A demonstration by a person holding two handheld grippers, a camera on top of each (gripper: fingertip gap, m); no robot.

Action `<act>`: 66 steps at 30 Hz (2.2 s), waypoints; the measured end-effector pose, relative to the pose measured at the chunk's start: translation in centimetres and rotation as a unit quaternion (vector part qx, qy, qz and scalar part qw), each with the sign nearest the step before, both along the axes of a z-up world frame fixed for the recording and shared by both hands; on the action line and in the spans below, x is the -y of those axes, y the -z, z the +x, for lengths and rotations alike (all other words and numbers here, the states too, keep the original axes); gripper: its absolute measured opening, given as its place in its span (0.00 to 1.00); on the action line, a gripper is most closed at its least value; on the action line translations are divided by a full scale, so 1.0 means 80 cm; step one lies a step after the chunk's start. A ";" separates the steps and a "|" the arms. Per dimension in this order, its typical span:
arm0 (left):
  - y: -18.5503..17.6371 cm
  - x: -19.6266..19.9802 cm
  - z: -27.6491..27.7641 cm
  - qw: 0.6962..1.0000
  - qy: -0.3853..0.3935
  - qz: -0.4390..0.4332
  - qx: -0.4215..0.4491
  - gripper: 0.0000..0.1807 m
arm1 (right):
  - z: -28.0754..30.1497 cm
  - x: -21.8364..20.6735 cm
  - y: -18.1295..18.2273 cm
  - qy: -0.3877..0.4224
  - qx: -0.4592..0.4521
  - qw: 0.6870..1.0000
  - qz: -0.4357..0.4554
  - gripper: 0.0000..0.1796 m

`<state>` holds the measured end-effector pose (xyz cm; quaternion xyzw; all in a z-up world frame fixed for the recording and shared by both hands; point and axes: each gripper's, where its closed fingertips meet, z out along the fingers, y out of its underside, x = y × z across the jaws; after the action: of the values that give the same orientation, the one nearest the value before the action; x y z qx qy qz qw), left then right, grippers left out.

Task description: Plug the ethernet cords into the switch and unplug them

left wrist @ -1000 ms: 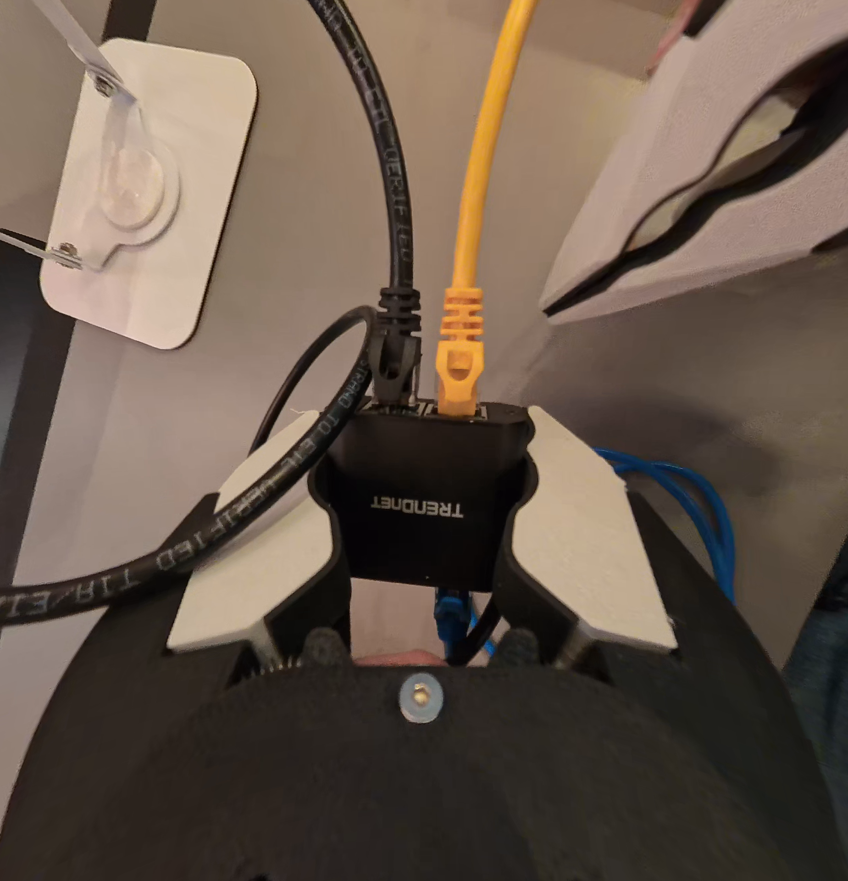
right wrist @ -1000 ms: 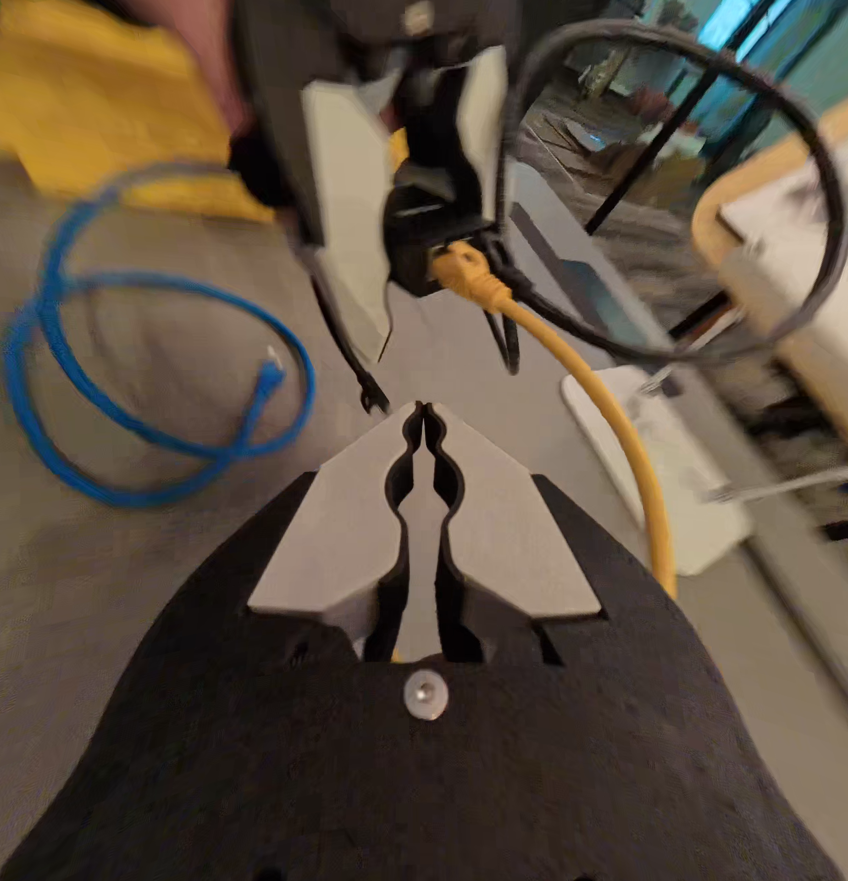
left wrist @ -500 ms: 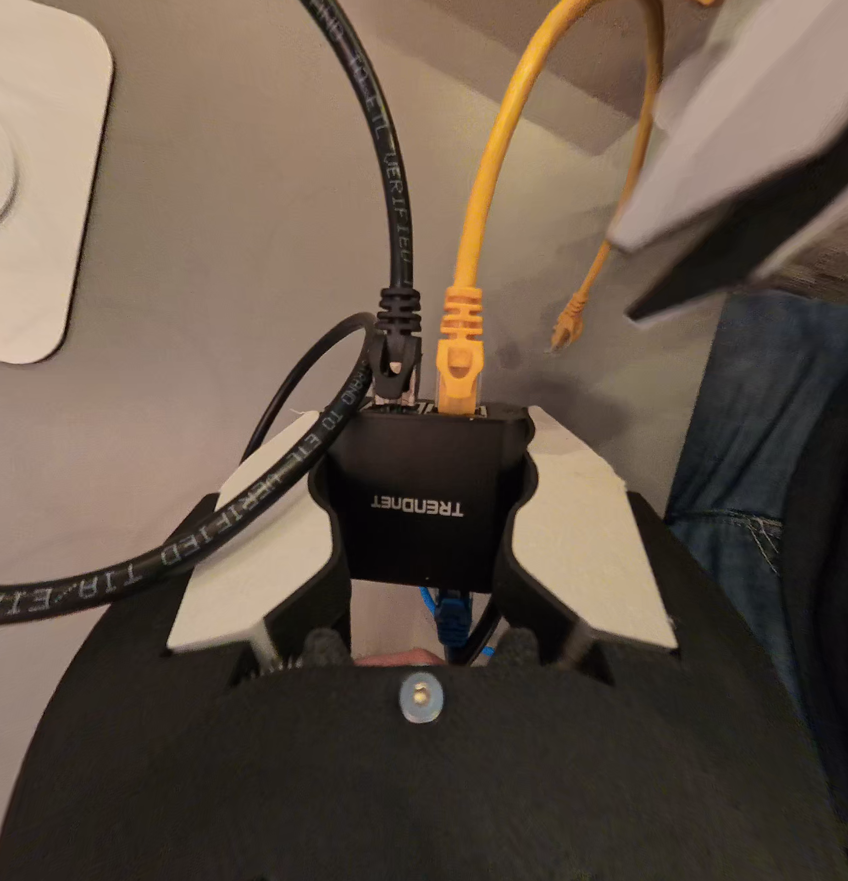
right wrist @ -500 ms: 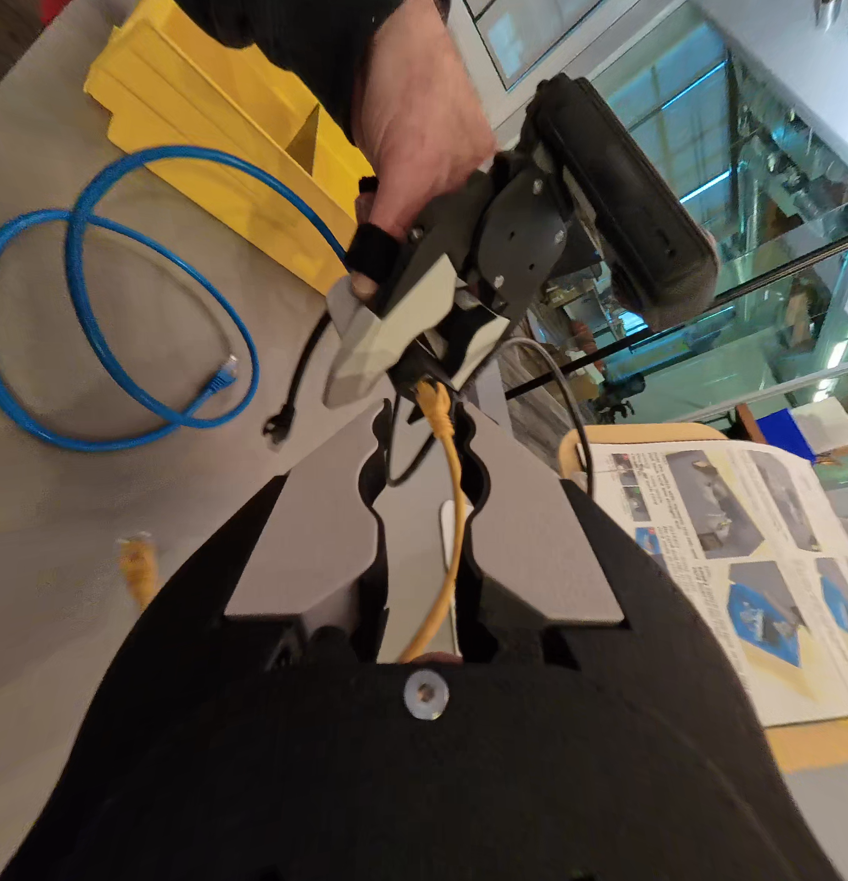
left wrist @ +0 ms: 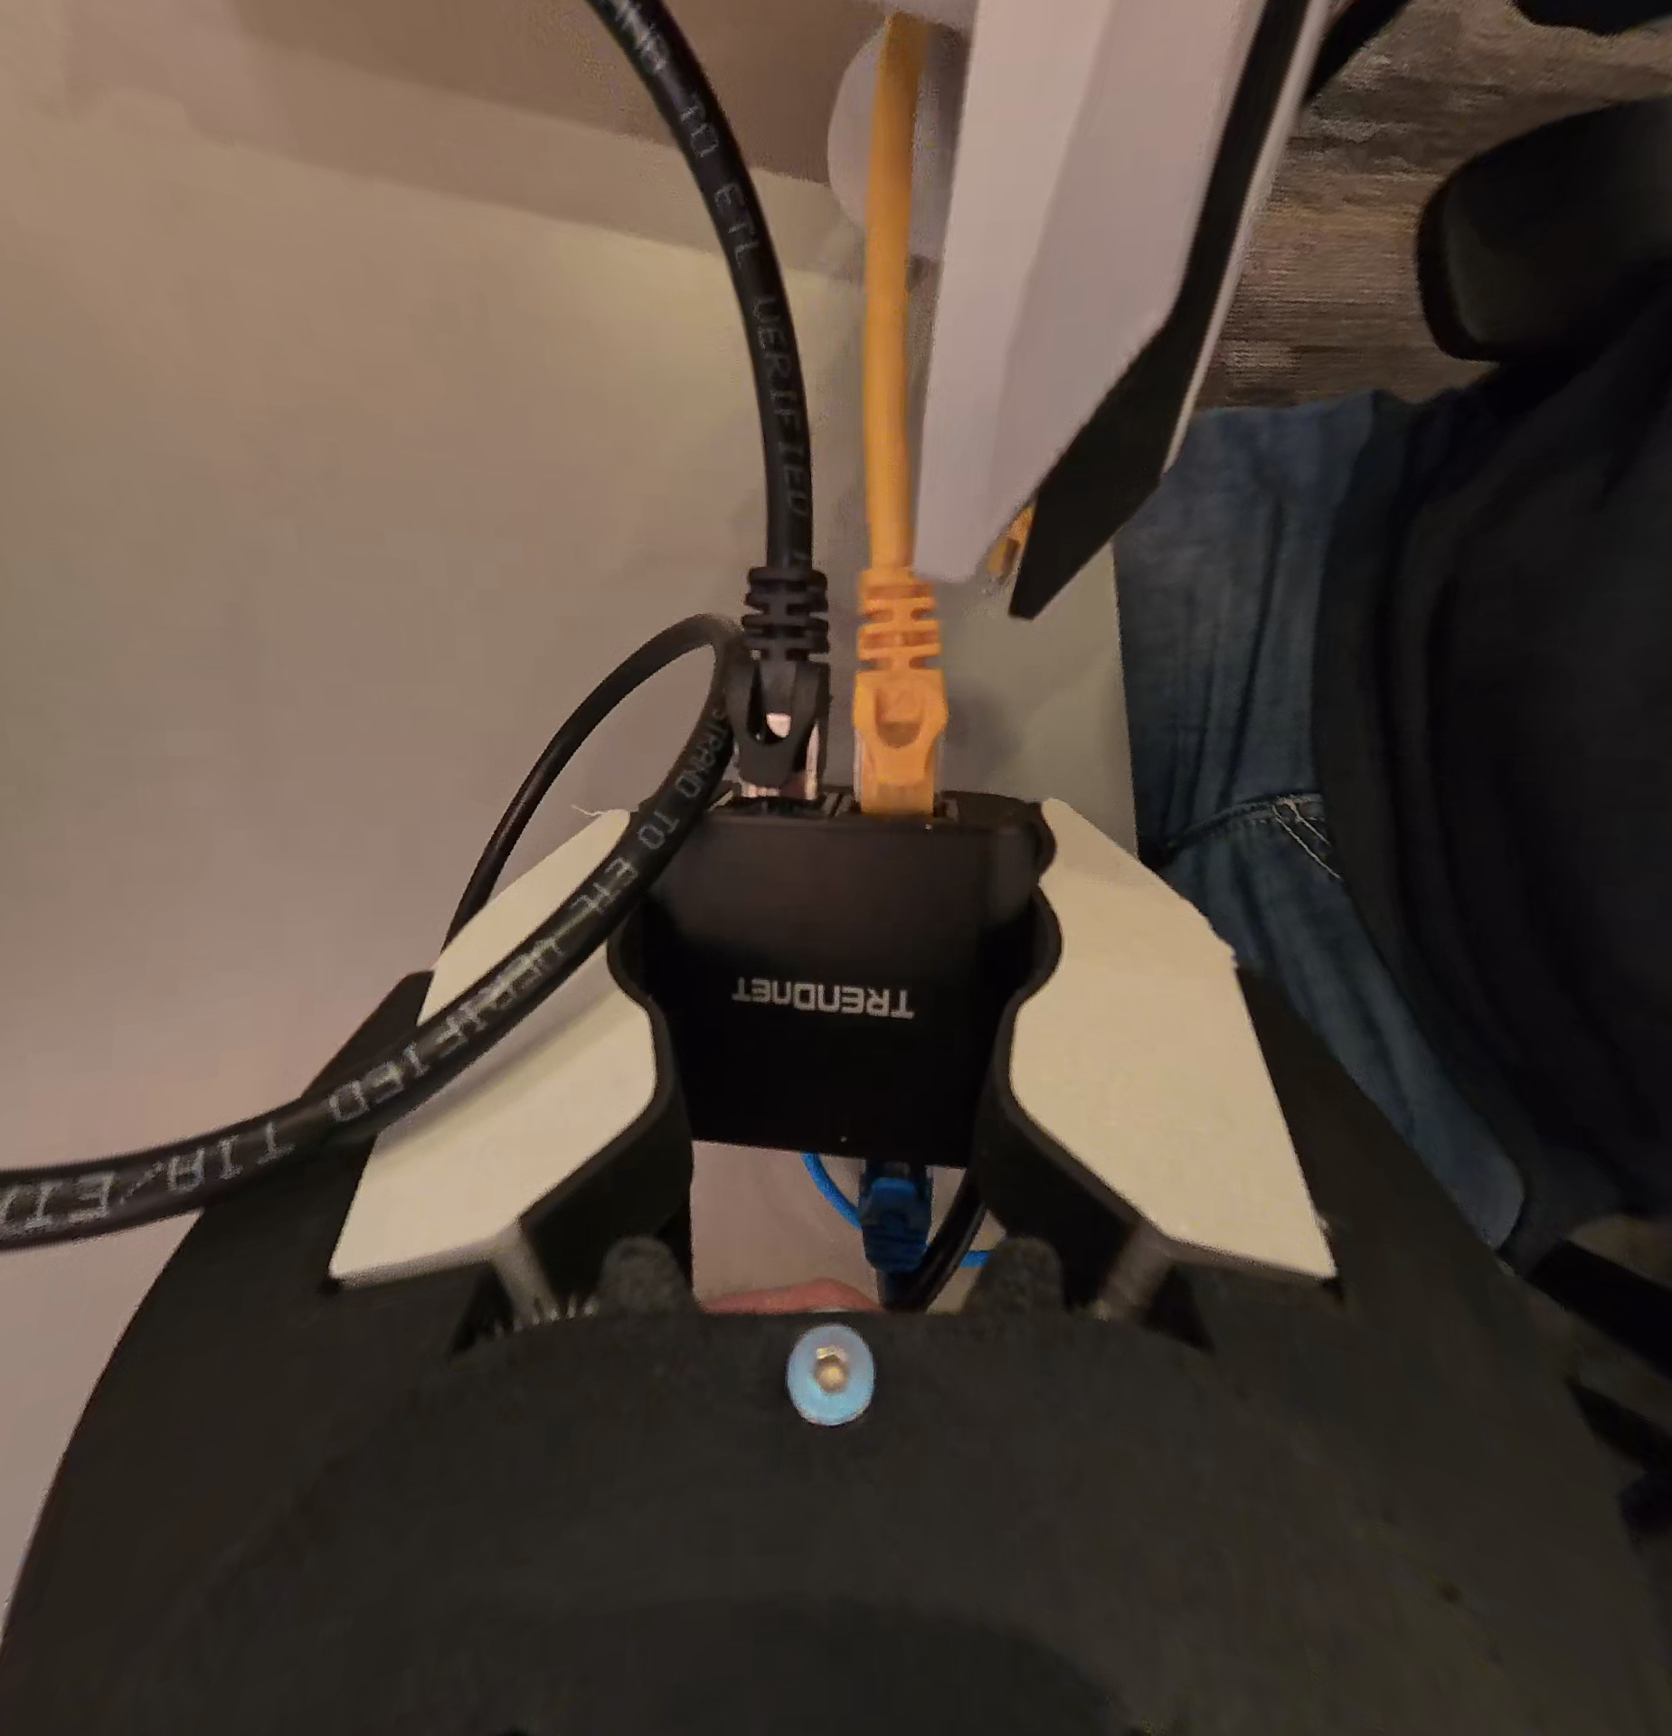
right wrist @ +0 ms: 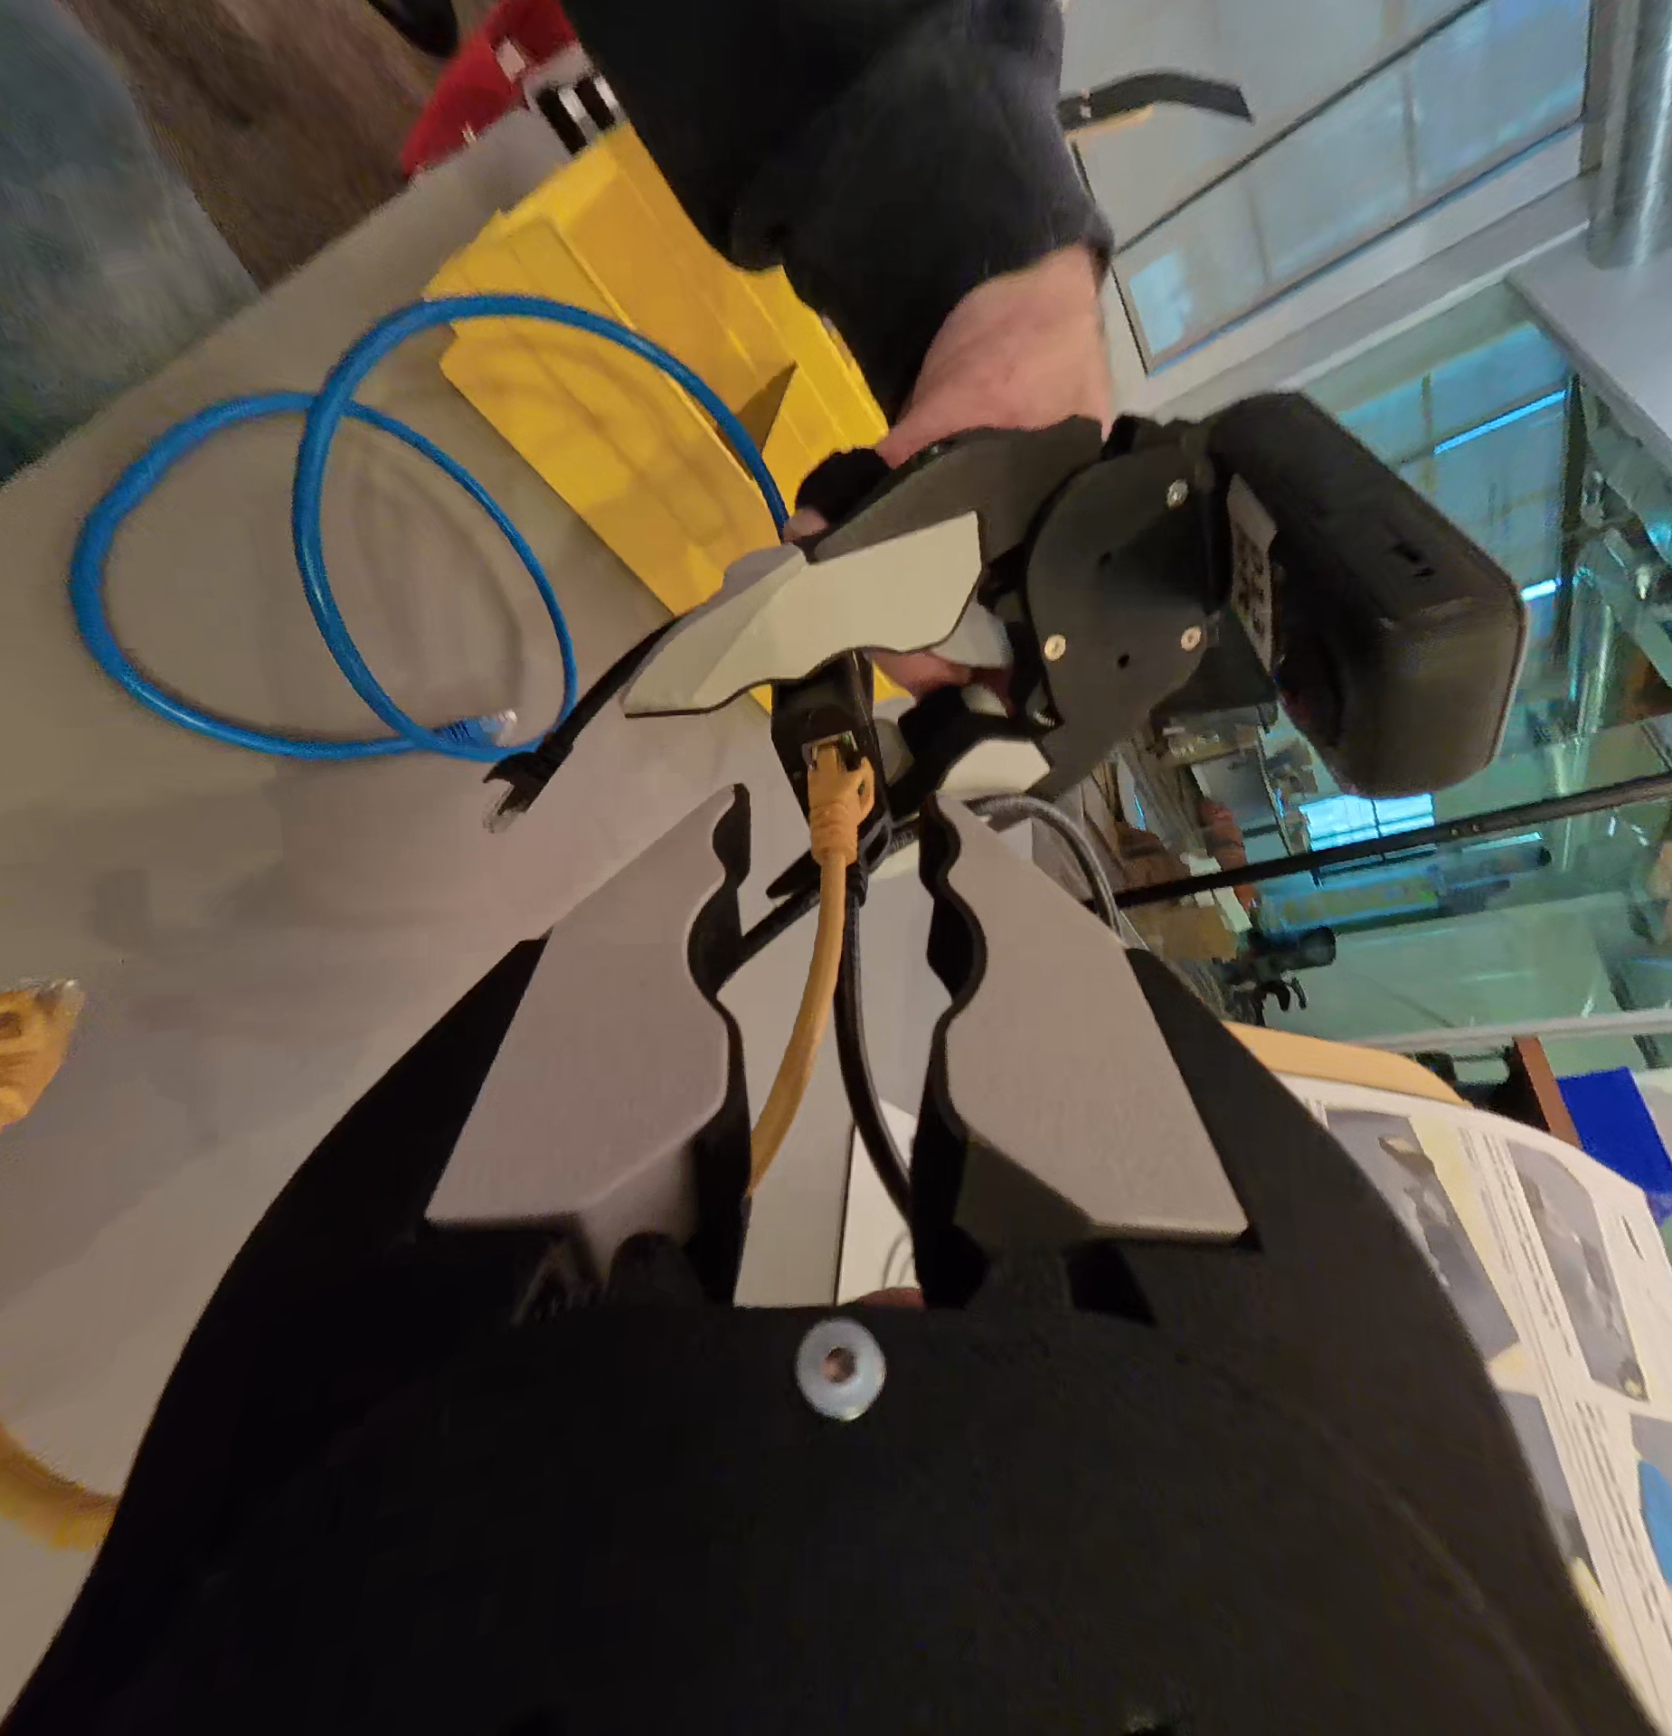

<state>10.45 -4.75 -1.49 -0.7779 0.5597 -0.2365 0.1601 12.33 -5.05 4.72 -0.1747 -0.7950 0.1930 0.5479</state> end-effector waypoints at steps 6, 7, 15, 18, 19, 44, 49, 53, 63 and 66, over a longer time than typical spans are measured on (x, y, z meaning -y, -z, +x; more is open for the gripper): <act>-0.013 0.011 0.004 0.998 0.056 -0.014 0.020 0.41 | -0.003 0.010 -0.009 -0.034 -0.001 0.999 -0.011 0.14; -0.016 0.011 0.004 0.998 0.063 -0.014 0.022 0.42 | -0.005 0.011 -0.011 -0.034 -0.003 0.999 -0.007 0.14; -0.023 0.014 0.003 0.994 0.101 -0.026 0.034 0.41 | -0.013 0.013 -0.020 -0.032 -0.002 0.999 0.041 0.14; -0.023 0.016 0.004 0.993 0.108 -0.030 0.040 0.41 | -0.013 0.013 -0.019 -0.041 0.013 0.998 0.050 0.13; -0.023 0.015 0.004 0.993 0.109 -0.030 0.042 0.41 | -0.013 0.009 -0.017 -0.039 0.023 0.997 0.058 0.13; -0.032 0.025 0.017 0.984 0.157 -0.041 0.068 0.41 | -0.016 0.012 -0.013 -0.052 -0.006 0.997 0.059 0.11; -0.025 0.024 0.023 0.983 0.161 -0.053 0.077 0.41 | -0.012 0.011 -0.012 -0.055 0.002 0.998 0.027 0.08; -0.025 0.020 0.025 0.983 0.159 -0.058 0.078 0.41 | -0.008 0.010 -0.012 -0.064 -0.006 0.998 -0.024 0.08; -0.020 0.018 0.025 0.983 0.157 -0.061 0.069 0.41 | -0.006 0.011 -0.008 -0.042 0.017 0.999 0.021 0.08; -0.020 0.017 0.026 0.983 0.156 -0.061 0.070 0.41 | -0.006 0.010 -0.008 -0.039 0.022 0.998 0.034 0.08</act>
<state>12.49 -6.13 0.10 -0.6710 0.6463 -0.3456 0.1124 11.87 -5.81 5.32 -0.1292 -0.8192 0.1836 0.5278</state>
